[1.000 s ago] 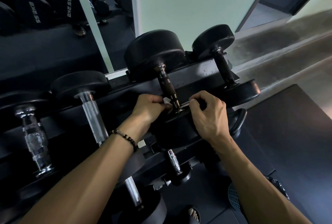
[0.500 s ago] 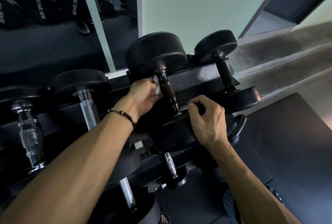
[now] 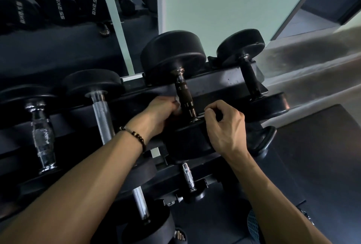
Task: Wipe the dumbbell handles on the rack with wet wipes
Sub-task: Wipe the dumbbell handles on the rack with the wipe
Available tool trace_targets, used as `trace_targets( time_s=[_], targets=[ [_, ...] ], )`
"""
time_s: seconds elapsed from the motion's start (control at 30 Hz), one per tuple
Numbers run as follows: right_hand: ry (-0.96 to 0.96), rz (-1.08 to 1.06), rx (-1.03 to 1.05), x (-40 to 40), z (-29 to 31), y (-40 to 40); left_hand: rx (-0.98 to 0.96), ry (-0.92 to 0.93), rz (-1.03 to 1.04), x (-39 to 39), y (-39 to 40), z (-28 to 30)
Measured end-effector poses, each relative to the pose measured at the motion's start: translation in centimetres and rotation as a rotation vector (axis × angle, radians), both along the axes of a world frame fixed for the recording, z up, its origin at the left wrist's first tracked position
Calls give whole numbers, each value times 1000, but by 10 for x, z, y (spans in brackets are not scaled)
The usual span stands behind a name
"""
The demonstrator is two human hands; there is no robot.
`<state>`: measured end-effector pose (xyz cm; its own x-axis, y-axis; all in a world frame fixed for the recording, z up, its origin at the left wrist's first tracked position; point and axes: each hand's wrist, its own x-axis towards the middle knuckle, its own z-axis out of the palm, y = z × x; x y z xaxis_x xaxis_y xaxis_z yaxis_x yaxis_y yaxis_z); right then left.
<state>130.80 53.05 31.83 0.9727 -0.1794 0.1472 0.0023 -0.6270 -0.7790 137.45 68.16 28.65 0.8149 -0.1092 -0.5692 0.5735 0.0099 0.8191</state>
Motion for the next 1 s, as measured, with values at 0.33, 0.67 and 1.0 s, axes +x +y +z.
trace_targets(
  time_s=[0.33,0.67,1.0],
  targets=[
    [-118,100,-201,-6,12,10,181,-228,218,-75,38,59],
    [-168,543,81,-52,7,100,40,-136,325,-130,96,81],
    [114,377,136,-6,8,144,924,-547,39,-146,142,32]
  ],
)
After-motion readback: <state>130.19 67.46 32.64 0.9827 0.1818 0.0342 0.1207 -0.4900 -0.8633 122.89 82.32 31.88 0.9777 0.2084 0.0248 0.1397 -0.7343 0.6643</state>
